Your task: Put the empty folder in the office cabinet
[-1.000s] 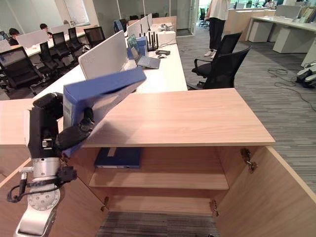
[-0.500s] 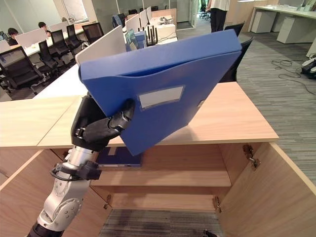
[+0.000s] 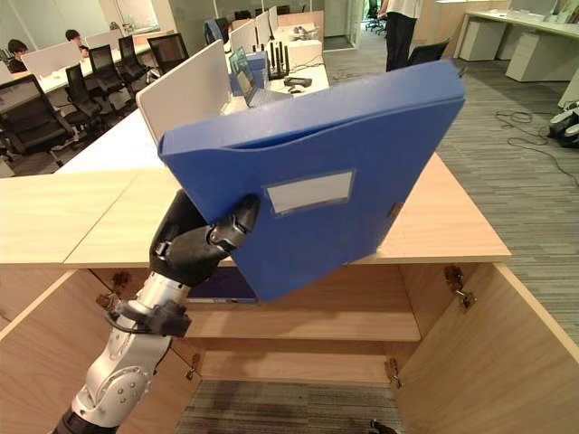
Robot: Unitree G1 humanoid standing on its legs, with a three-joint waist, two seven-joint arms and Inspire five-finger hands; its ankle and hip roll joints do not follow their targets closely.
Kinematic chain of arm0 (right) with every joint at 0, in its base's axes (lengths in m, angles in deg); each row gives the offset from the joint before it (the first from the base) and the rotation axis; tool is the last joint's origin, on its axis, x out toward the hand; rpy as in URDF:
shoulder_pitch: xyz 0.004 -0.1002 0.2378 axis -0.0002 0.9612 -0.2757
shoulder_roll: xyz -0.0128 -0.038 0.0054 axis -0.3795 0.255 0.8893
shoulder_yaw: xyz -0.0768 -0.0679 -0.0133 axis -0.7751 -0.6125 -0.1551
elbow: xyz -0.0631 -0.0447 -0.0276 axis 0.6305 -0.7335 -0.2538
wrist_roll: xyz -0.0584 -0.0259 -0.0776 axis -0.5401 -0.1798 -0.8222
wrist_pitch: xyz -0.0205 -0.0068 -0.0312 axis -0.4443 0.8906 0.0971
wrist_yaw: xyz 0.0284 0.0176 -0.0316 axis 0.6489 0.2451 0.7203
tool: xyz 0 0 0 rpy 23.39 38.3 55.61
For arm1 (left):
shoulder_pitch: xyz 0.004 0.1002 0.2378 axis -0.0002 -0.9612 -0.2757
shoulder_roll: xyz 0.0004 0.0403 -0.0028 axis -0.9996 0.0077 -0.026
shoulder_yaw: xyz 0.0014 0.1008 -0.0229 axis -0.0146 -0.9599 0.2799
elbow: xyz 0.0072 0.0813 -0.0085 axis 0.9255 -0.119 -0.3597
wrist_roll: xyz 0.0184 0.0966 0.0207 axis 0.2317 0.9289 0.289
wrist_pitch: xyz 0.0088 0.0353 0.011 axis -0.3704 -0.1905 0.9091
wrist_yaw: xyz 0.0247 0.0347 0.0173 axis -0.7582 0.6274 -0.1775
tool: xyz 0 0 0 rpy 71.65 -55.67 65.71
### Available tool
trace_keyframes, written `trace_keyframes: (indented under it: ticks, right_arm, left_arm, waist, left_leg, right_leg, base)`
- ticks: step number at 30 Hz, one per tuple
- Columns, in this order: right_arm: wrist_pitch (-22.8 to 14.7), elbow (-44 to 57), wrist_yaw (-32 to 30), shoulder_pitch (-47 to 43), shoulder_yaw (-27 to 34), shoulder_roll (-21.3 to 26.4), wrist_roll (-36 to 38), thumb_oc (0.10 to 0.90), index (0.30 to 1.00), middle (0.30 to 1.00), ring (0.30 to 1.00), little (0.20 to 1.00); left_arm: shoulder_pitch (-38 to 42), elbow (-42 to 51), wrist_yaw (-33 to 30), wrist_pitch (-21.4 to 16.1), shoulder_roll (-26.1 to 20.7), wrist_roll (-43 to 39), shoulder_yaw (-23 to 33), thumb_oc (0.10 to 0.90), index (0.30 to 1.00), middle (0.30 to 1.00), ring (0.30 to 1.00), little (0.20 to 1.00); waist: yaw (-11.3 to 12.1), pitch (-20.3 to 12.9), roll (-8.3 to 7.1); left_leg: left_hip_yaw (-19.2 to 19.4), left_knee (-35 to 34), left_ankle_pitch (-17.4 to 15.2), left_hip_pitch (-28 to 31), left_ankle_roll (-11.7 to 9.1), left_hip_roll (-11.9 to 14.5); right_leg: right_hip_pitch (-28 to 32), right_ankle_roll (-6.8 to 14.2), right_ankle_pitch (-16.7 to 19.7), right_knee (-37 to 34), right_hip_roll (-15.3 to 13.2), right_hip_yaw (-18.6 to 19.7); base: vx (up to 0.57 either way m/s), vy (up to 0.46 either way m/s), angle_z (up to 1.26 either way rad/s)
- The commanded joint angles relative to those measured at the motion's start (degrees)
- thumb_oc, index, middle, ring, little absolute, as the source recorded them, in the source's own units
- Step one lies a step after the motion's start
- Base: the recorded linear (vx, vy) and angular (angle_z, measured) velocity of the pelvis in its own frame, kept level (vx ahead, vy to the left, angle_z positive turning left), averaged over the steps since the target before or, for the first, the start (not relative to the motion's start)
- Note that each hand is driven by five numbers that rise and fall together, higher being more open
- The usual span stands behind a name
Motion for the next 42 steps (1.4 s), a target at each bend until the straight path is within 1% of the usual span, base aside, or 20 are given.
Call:
trace_keyframes:
  ticks: [1, 5, 7, 10, 12, 13, 15, 17, 21, 28, 31, 32, 33, 37, 38, 39, 42]
  right_arm:
    - [-1.07, -2.55, 0.66, -6.88, -1.59, -0.34, -0.74, 0.800, 0.900, 0.900, 0.900, 0.900]
    - [-0.59, -2.93, 1.09, -7.00, -1.96, -0.05, -1.83, 0.800, 0.900, 0.900, 0.900, 0.900]
    - [-0.53, -3.06, 1.59, -7.25, -2.28, -0.13, -2.11, 0.800, 0.900, 0.900, 0.900, 0.900]
    - [-0.50, -3.40, 2.50, -7.11, -2.67, -0.08, -2.99, 0.800, 0.900, 0.900, 0.900, 0.900]
    - [-0.51, -3.41, 2.51, -7.11, -2.67, -0.09, -3.00, 0.800, 0.900, 0.900, 0.900, 0.900]
    - [-0.48, -3.44, 2.91, -7.45, -3.15, -0.07, -3.56, 0.800, 0.900, 0.900, 0.900, 0.900]
    - [-0.61, -3.09, 3.06, -7.28, -3.14, -0.22, -3.47, 0.800, 0.900, 0.900, 0.900, 0.900]
    - [-0.72, -2.89, 3.17, -7.05, -3.01, -0.38, -3.13, 0.800, 0.900, 0.900, 0.900, 0.900]
    - [-0.95, -2.59, 3.13, -6.72, -2.24, -0.72, -1.90, 0.800, 0.900, 0.900, 0.900, 0.900]
    - [-1.45, -1.15, 2.71, -6.18, -0.54, -0.80, 0.94, 0.800, 0.900, 0.900, 0.900, 0.900]
    - [-2.06, 1.30, 2.57, -6.10, 1.30, -0.52, 3.91, 0.800, 0.900, 0.900, 0.900, 0.900]
    - [-3.28, 5.96, 2.47, -6.24, 3.46, 0.33, 7.78, 0.800, 0.900, 0.900, 0.900, 0.900]
    - [-4.65, 12.54, 2.92, -6.03, 4.78, 1.57, 11.75, 0.800, 0.900, 0.900, 0.900, 0.900]
    - [-6.93, 24.94, 4.72, -5.08, 6.94, 3.66, 19.53, 0.800, 0.900, 0.900, 0.900, 0.900]
    - [-7.10, 29.89, 6.26, -5.06, 7.53, 4.12, 23.43, 0.800, 0.900, 0.900, 0.900, 0.900]
    - [-7.12, 31.84, 6.96, -4.98, 7.66, 4.47, 24.35, 0.800, 0.900, 0.900, 0.900, 0.900]
    - [-5.52, 41.73, 11.21, -4.76, 5.83, 7.32, 26.27, 0.800, 0.900, 0.900, 0.900, 0.900]
  left_arm:
    - [2.27, 1.71, 1.65, -1.82, -2.97, 0.16, 3.00, 0.400, 0.300, 0.300, 0.300, 0.300]
    - [0.77, 0.49, 3.87, 0.19, -4.44, -2.89, 2.62, 0.400, 0.300, 0.300, 0.300, 0.300]
    - [1.07, 0.99, 6.36, 1.48, -6.42, -4.31, 2.39, 0.400, 0.300, 0.300, 0.300, 0.300]
    - [1.69, 0.41, 8.78, 2.12, -8.34, -4.48, 2.42, 0.400, 0.300, 0.300, 0.300, 0.300]
    - [1.71, 0.38, 8.80, 2.11, -8.35, -4.48, 2.42, 0.400, 0.300, 0.300, 0.300, 0.300]
    - [2.05, -0.68, 9.92, 2.22, -9.73, -3.44, 2.28, 0.400, 0.300, 0.300, 0.300, 0.300]
    - [1.36, -1.11, 10.38, 1.82, -10.43, -2.17, 3.04, 0.400, 0.300, 0.300, 0.300, 0.300]
    - [0.40, -1.77, 10.37, 1.57, -10.61, -1.43, 3.93, 0.400, 0.300, 0.300, 0.300, 0.300]
    - [-2.52, -3.63, 9.23, 0.78, -9.44, 0.72, 6.55, 0.400, 0.300, 0.300, 0.300, 0.300]
    - [-5.50, -5.57, 7.68, 0.24, -7.93, 0.80, 10.73, 0.400, 0.300, 0.300, 0.300, 0.300]
    - [-6.80, -6.37, 6.60, -0.31, -7.39, 1.78, 13.52, 0.400, 0.300, 0.300, 0.300, 0.300]
    - [-7.94, -6.47, 6.24, -0.88, -7.70, 2.92, 16.18, 0.400, 0.300, 0.300, 0.300, 0.300]
    - [-8.38, -7.01, 6.34, -1.44, -8.09, 3.51, 17.65, 0.400, 0.300, 0.300, 0.300, 0.300]
    - [-9.08, -8.19, 6.68, -2.02, -7.72, 3.78, 19.27, 0.400, 0.300, 0.300, 0.300, 0.300]
    - [-9.29, -8.85, 6.88, -1.96, -7.02, 3.52, 19.73, 0.400, 0.300, 0.300, 0.300, 0.300]
    - [-9.56, -9.07, 7.12, -1.85, -6.79, 3.72, 20.12, 0.400, 0.300, 0.300, 0.300, 0.300]
    - [-9.59, -9.62, 8.58, -1.58, -6.57, 4.25, 20.81, 0.400, 0.300, 0.300, 0.300, 0.300]
  waist:
    - [-0.34, 0.02, -2.27]
    - [-0.23, 0.01, -2.23]
    - [-0.17, -0.06, -2.18]
    - [-0.15, -0.32, -2.22]
    - [-0.14, -0.33, -2.22]
    - [-0.09, -0.36, -2.25]
    - [0.02, -0.39, -2.29]
    - [0.08, -0.40, -2.32]
    - [0.26, -0.45, -2.36]
    - [0.43, -0.38, -2.47]
    - [0.70, -0.36, -2.58]
    - [0.96, -0.34, -2.62]
    - [1.06, -0.30, -2.67]
    - [1.08, -0.38, -2.85]
    - [1.06, -0.36, -2.95]
    - [1.07, -0.38, -3.01]
    - [1.07, -0.40, -3.28]
  left_leg:
    - [-1.51, -0.07, -7.67, 4.54, 0.23, -1.64]
    - [-1.54, 0.00, -7.59, 4.41, 0.24, -1.60]
    - [-1.62, -0.01, -7.64, 4.35, 0.25, -1.62]
    - [-1.56, 0.00, -7.68, 4.35, 0.26, -1.59]
    - [-1.56, 0.00, -7.68, 4.34, 0.26, -1.59]
    - [-1.61, 0.10, -7.51, 4.13, 0.22, -1.62]
    - [-1.61, 0.16, -7.44, 3.97, 0.22, -1.61]
    - [-1.55, 0.15, -7.42, 3.97, 0.23, -1.61]
    - [-1.53, 0.16, -7.42, 4.00, 0.21, -1.64]
    - [-1.49, 0.08, -7.29, 3.88, 0.15, -1.68]
    - [-1.59, -0.01, -7.19, 3.70, 0.08, -1.60]
    - [-1.63, -0.06, -7.09, 3.56, 0.00, -1.59]
    - [-1.66, -0.07, -7.06, 3.39, -0.07, -1.57]
    - [-1.62, -0.07, -6.97, 3.19, -0.14, -1.55]
    - [-1.59, -0.07, -6.96, 3.17, -0.16, -1.52]
    - [-1.55, -0.07, -6.99, 3.20, -0.18, -1.54]
    - [-1.48, -0.07, -7.04, 3.38, -0.23, -1.49]
  right_leg:
    - [4.95, 2.66, -10.35, 0.48, -0.88, 3.59]
    - [4.88, 2.58, -10.29, 0.48, -0.82, 3.64]
    - [4.87, 2.61, -10.28, 0.48, -0.80, 3.66]
    - [4.92, 2.59, -10.26, 0.48, -0.82, 3.64]
    - [4.91, 2.59, -10.26, 0.48, -0.82, 3.65]
    - [4.76, 2.51, -10.17, 0.48, -0.73, 3.77]
    - [4.66, 2.47, -10.11, 0.48, -0.72, 3.83]
    - [4.57, 2.44, -10.10, 0.48, -0.72, 3.87]
    - [4.50, 2.39, -10.11, 0.48, -0.70, 3.94]
    - [4.29, 2.33, -10.05, 0.48, -0.65, 3.93]
    - [4.12, 2.29, -10.01, 0.48, -0.60, 3.86]
    - [4.02, 2.35, -9.98, 0.48, -0.57, 3.73]
    - [3.88, 2.37, -9.96, 0.48, -0.57, 3.68]
    - [3.61, 2.40, -9.84, 0.48, -0.58, 3.64]
    - [3.57, 2.37, -9.82, 0.48, -0.58, 3.67]
    - [3.57, 2.35, -9.83, 0.48, -0.59, 3.64]
    - [3.62, 2.29, -9.91, 0.48, -0.61, 3.68]
  base:
    - [0.00, 0.000, 0.00]
    - [0.00, 0.000, 0.00]
    - [0.00, 0.000, 0.00]
    - [0.00, 0.000, 0.00]
    - [0.00, 0.000, 0.00]
    - [0.00, 0.000, 0.00]
    - [0.00, 0.000, 0.00]
    - [0.00, 0.000, 0.00]
    - [0.00, -0.002, -0.02]
    - [0.00, 0.000, -0.04]
    - [0.00, 0.000, 0.00]
    - [0.00, 0.000, 0.00]
    - [0.00, 0.000, 0.00]
    - [0.00, 0.000, 0.00]
    - [0.00, 0.000, 0.00]
    - [0.00, 0.000, 0.00]
    - [0.00, 0.000, 0.00]
